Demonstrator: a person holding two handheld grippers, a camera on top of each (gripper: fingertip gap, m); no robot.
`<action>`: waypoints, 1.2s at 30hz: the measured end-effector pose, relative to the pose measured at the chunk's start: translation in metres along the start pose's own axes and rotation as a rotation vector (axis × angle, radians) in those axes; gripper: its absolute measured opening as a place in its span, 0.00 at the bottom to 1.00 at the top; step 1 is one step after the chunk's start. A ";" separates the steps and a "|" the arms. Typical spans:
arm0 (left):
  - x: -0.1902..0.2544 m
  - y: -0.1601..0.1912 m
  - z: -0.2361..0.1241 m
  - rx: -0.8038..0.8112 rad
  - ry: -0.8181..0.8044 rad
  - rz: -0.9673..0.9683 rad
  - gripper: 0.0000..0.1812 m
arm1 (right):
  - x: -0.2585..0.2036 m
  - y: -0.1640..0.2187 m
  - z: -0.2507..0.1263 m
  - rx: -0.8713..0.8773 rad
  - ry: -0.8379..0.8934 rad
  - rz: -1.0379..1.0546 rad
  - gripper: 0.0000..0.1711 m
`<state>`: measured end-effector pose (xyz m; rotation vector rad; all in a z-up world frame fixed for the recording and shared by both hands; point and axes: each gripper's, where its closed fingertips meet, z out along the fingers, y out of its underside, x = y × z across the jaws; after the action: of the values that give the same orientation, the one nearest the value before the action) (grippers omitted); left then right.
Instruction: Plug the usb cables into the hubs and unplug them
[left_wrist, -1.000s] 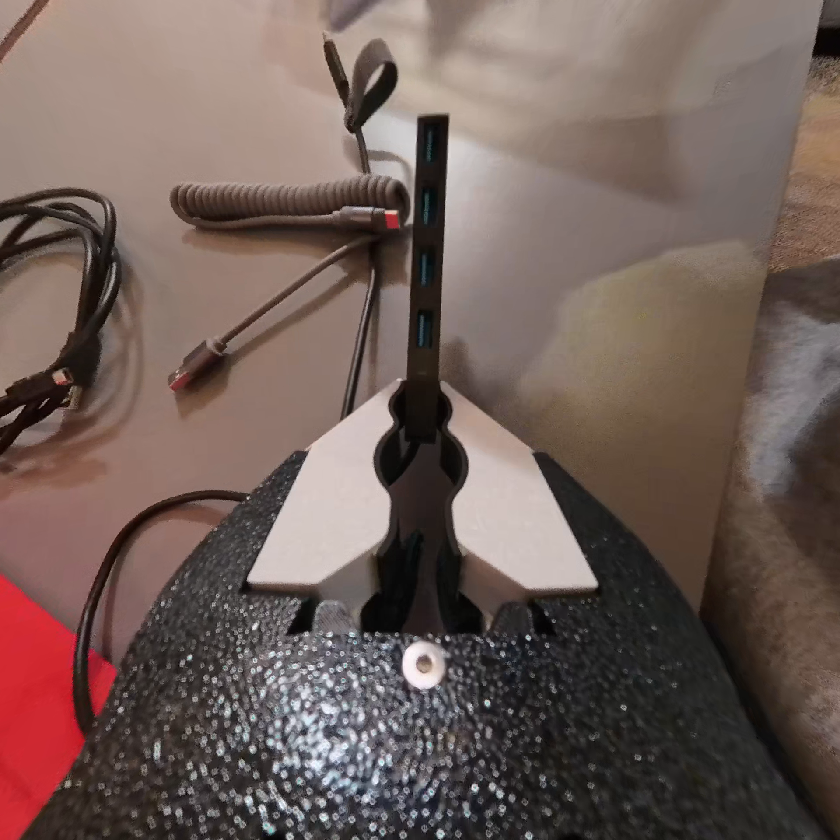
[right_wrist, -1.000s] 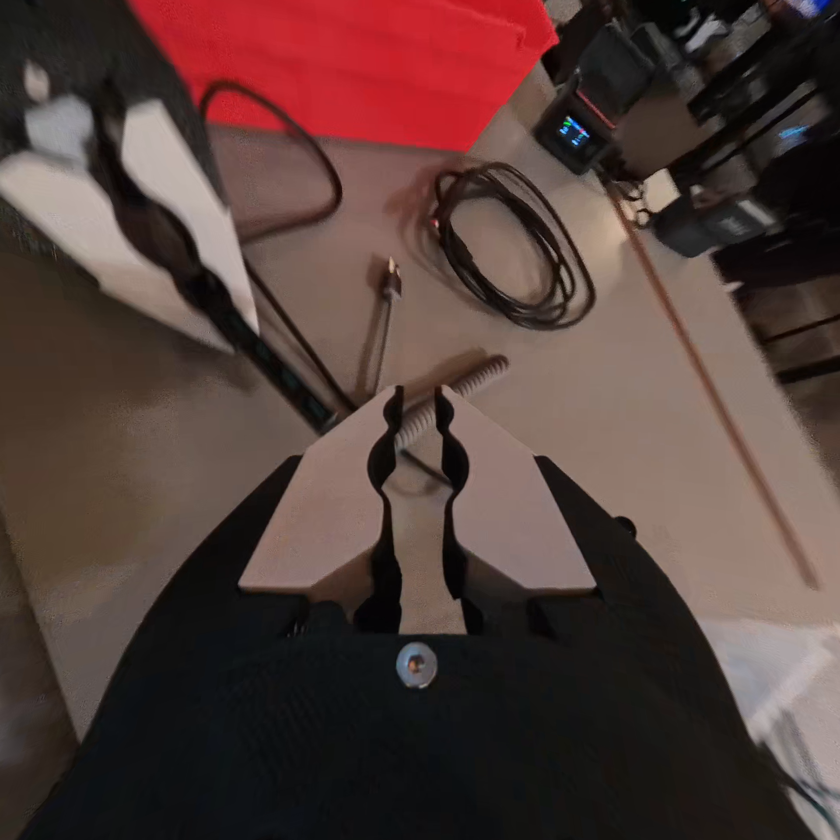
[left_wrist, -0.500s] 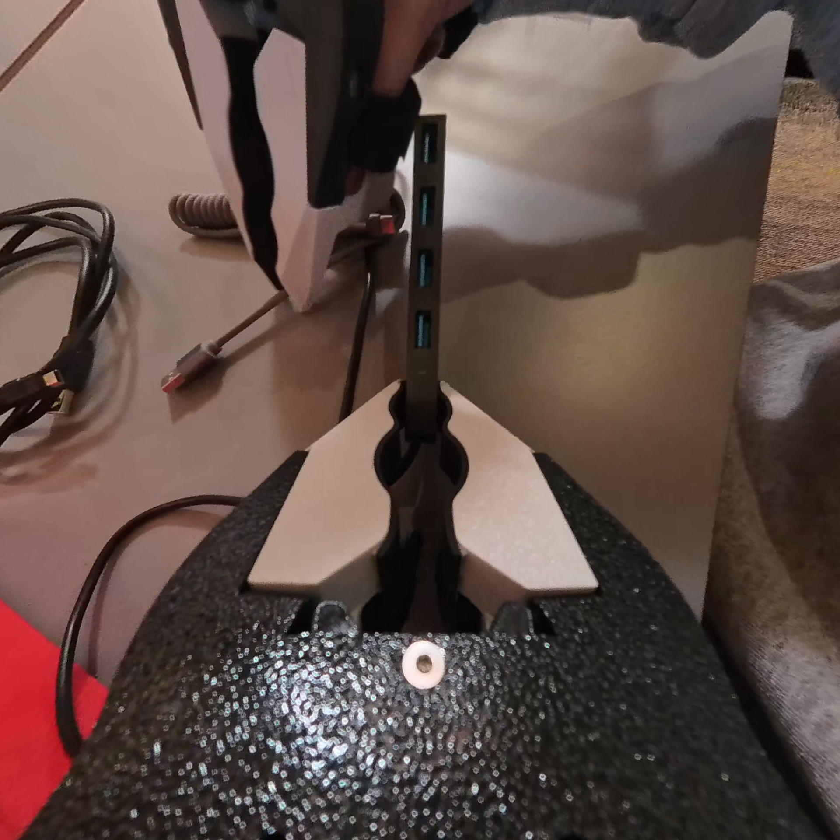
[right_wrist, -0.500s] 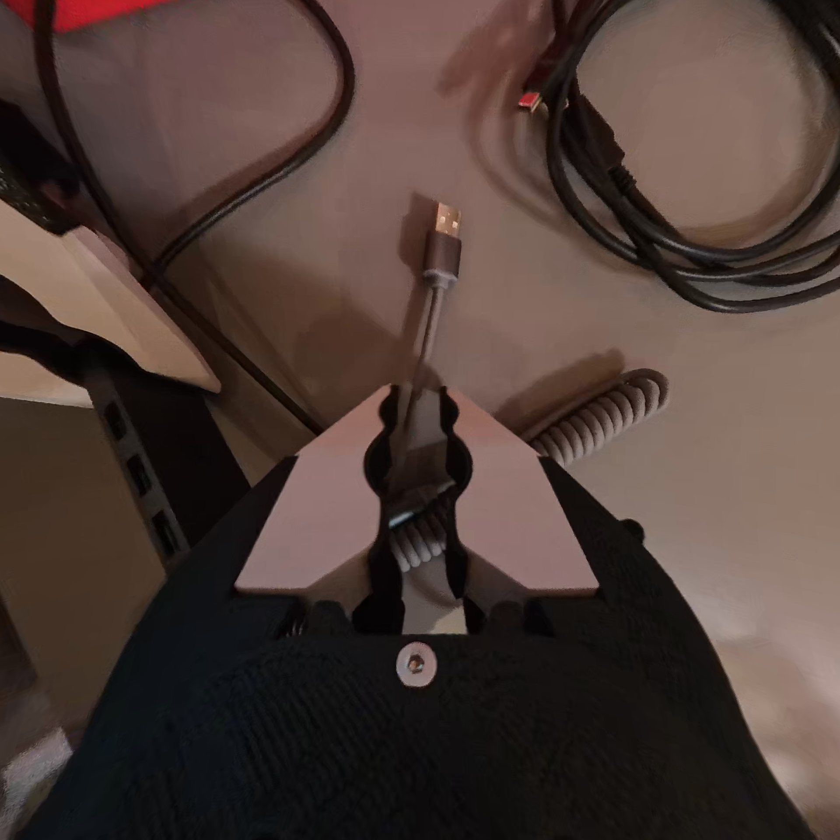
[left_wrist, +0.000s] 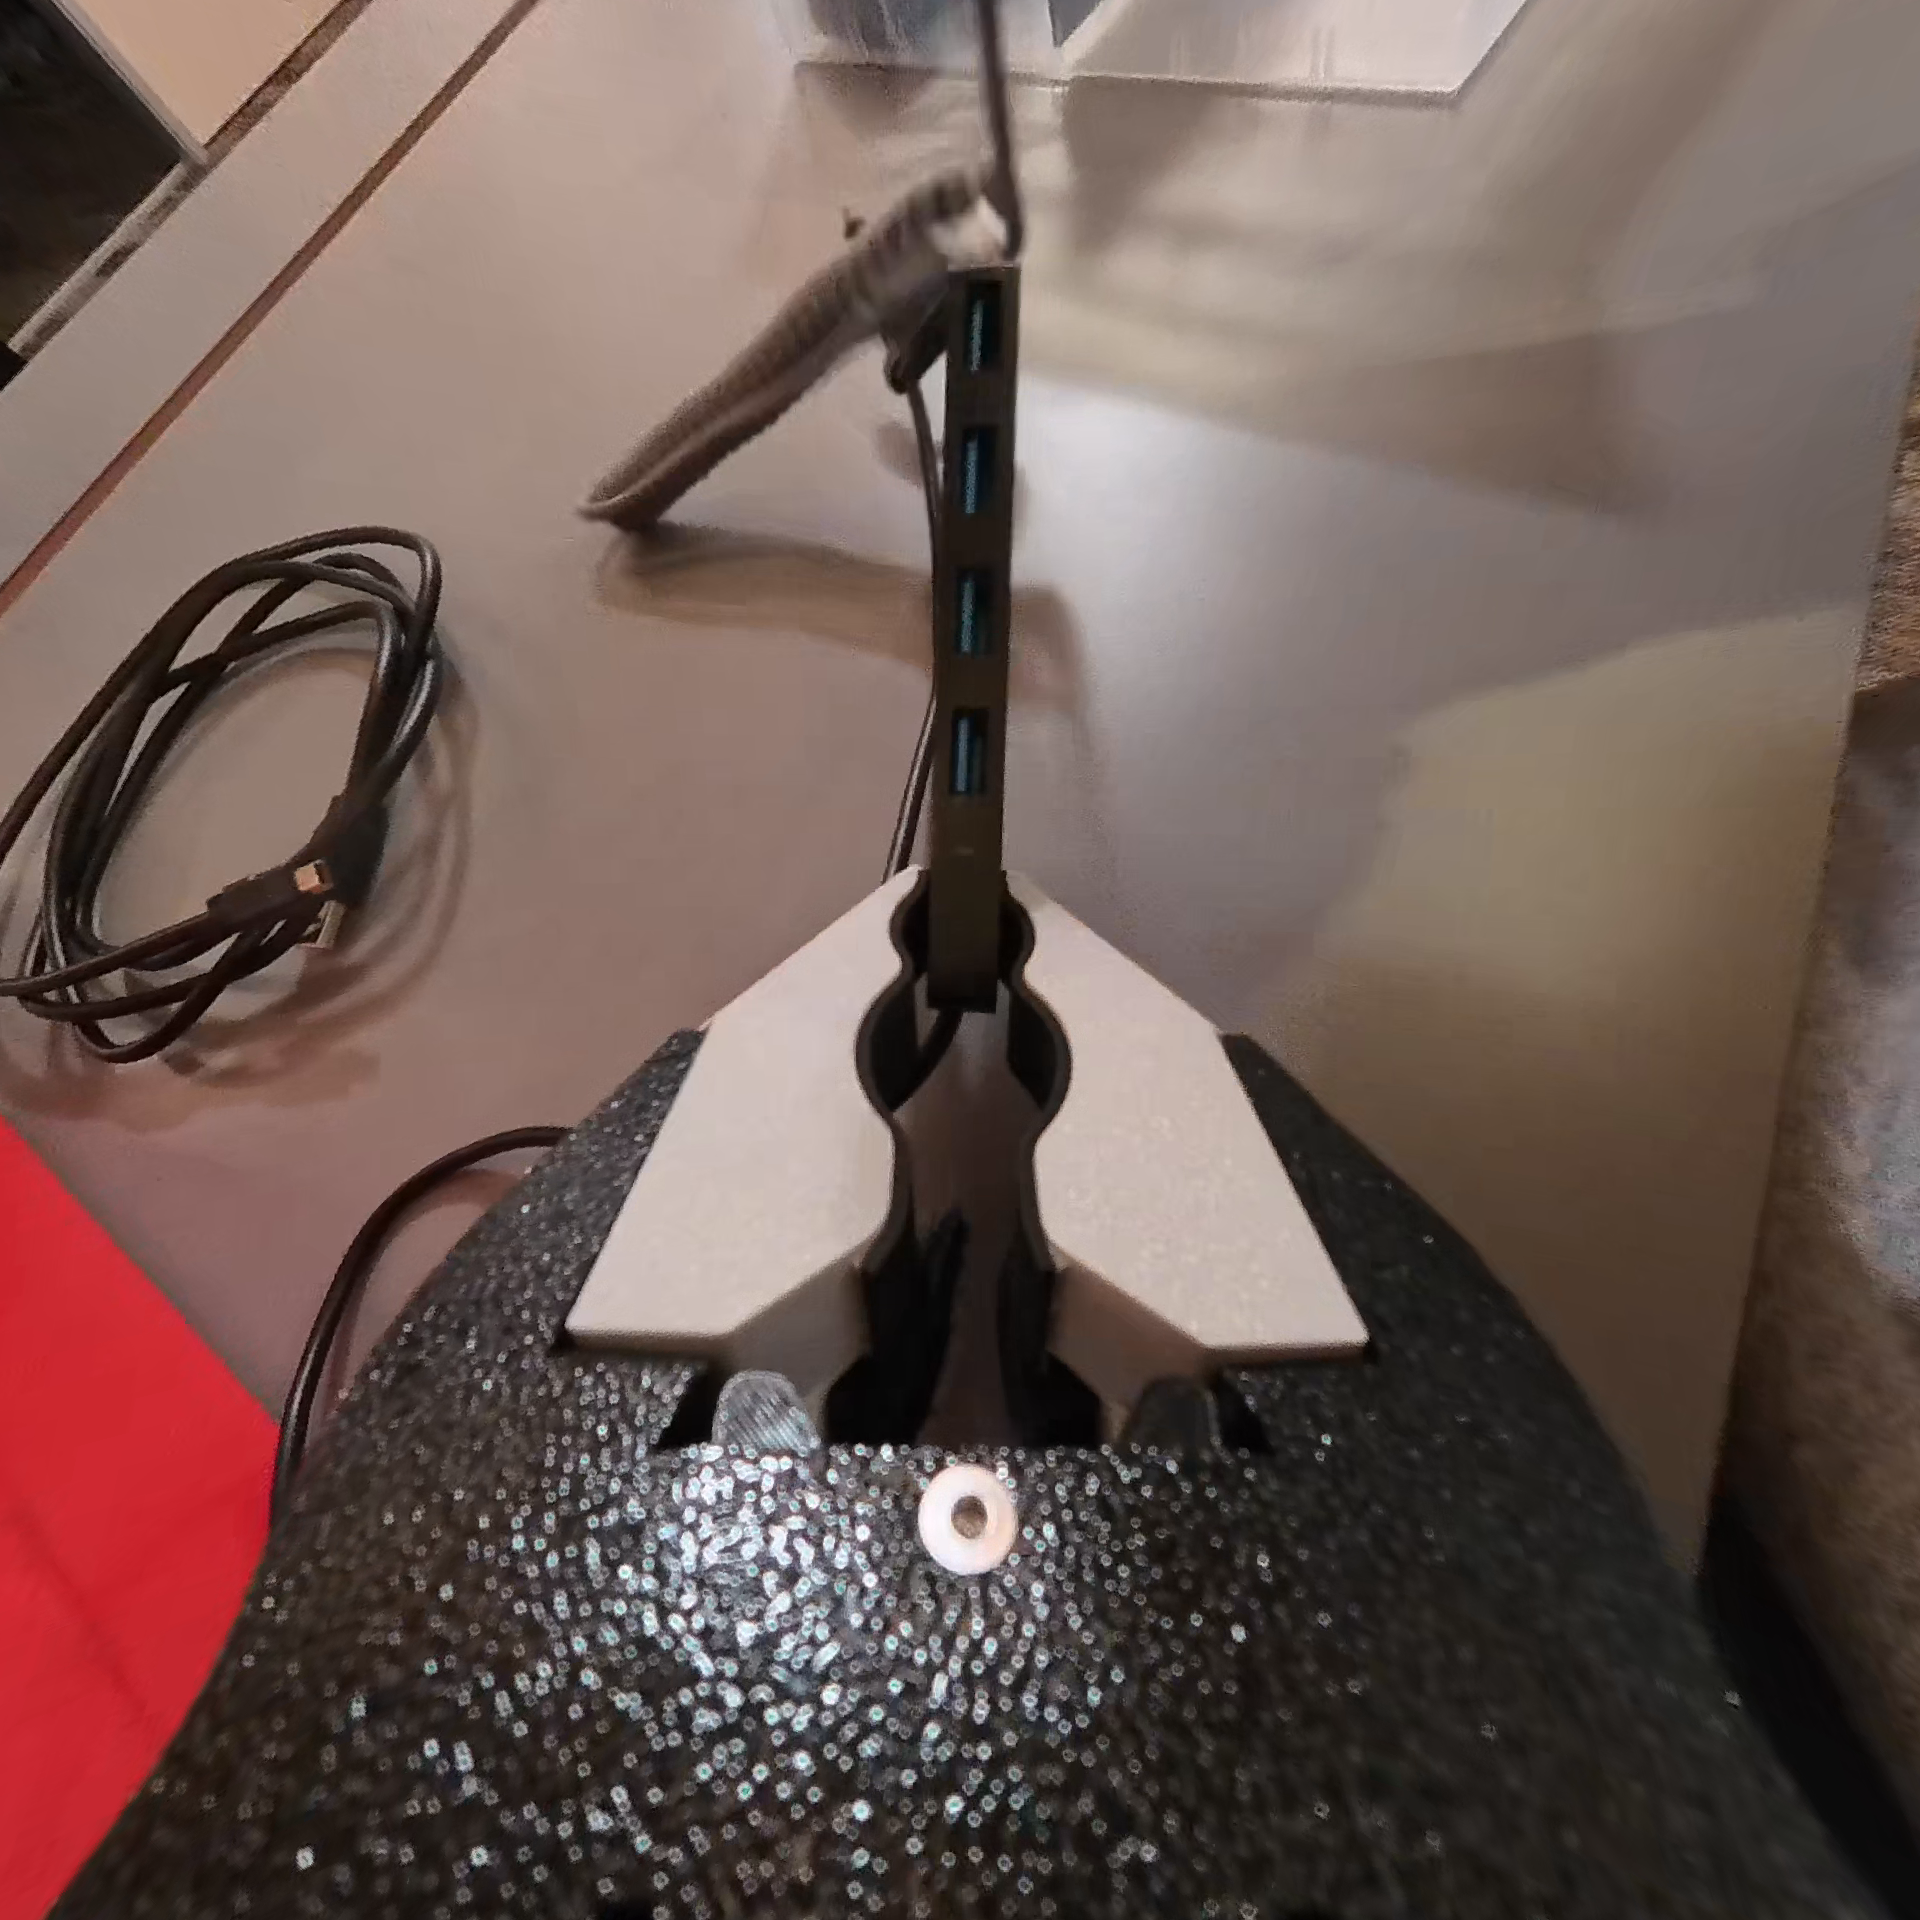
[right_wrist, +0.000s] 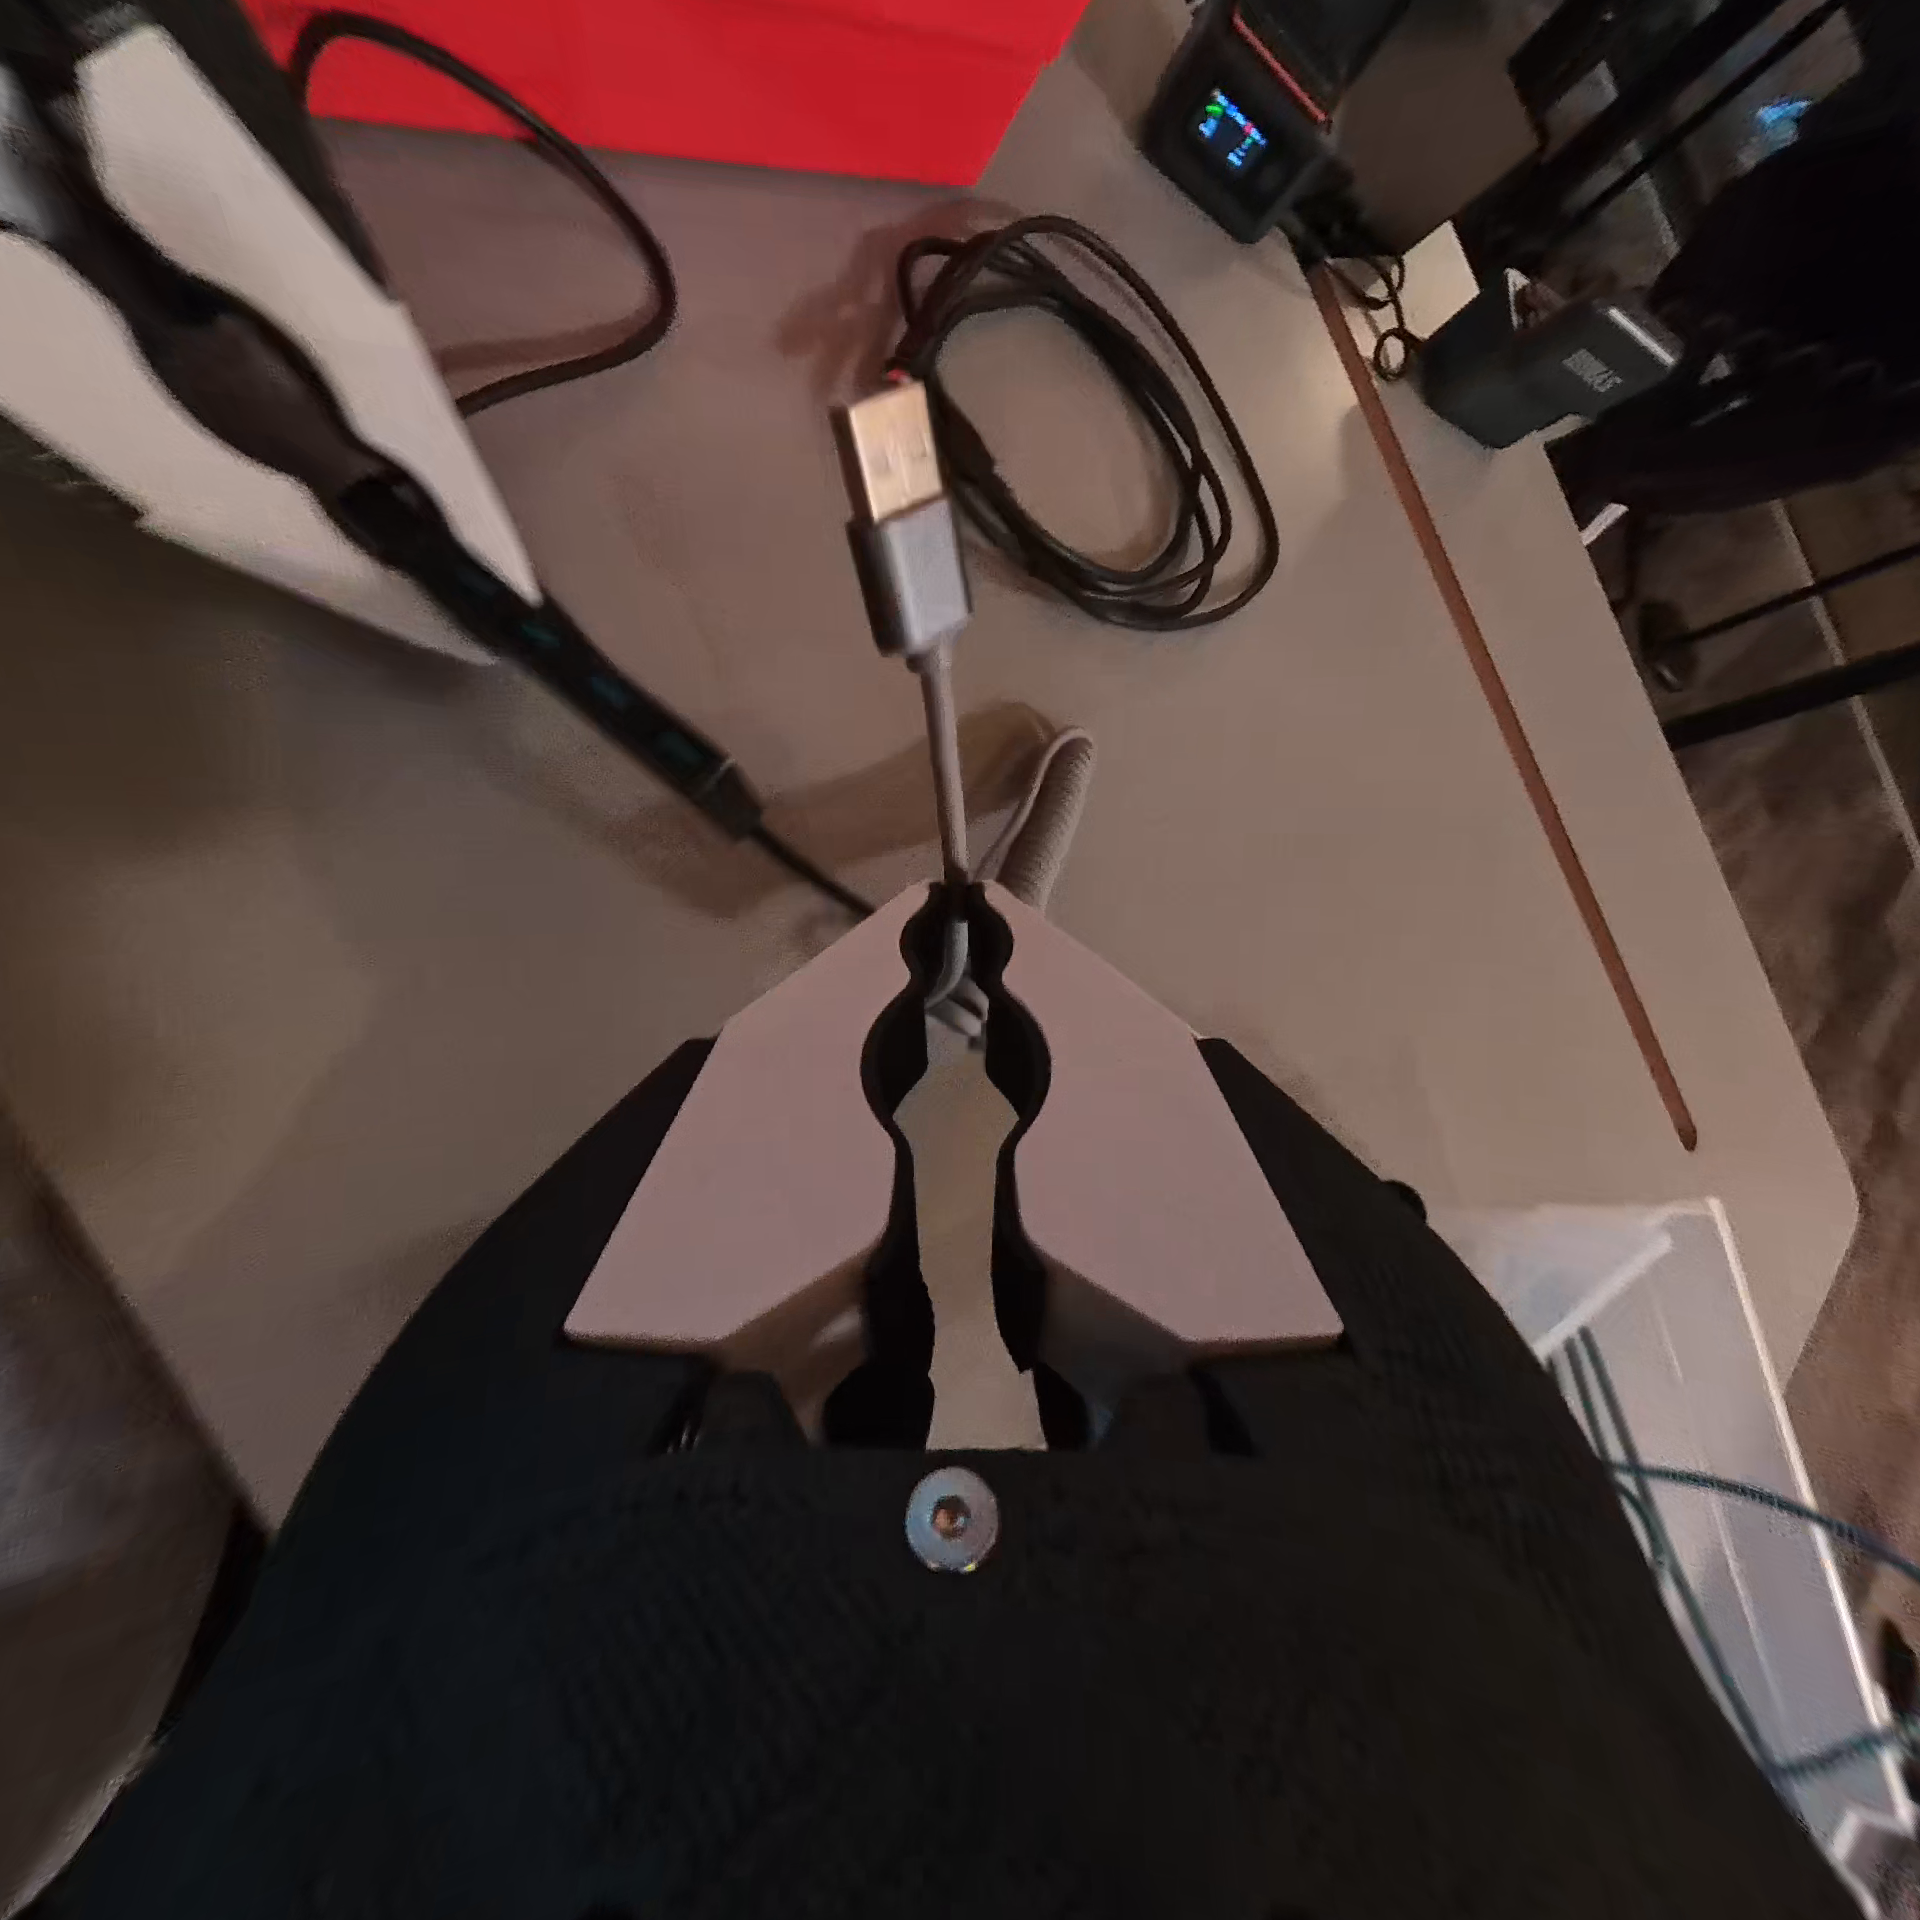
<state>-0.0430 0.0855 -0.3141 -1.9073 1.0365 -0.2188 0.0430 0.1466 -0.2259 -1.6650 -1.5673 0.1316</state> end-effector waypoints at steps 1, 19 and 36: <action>-0.001 0.000 0.000 -0.001 -0.006 0.001 0.05 | -0.006 0.002 -0.008 0.002 -0.011 -0.005 0.01; -0.002 0.002 0.002 -0.003 -0.033 0.028 0.05 | -0.063 0.023 -0.020 0.115 -0.106 0.018 0.01; 0.006 0.000 0.002 0.002 0.038 -0.023 0.05 | -0.090 0.015 0.016 0.067 -0.027 -0.165 0.01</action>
<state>-0.0386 0.0827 -0.3172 -1.9206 1.0396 -0.2696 0.0257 0.0784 -0.2855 -1.4810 -1.6952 0.1196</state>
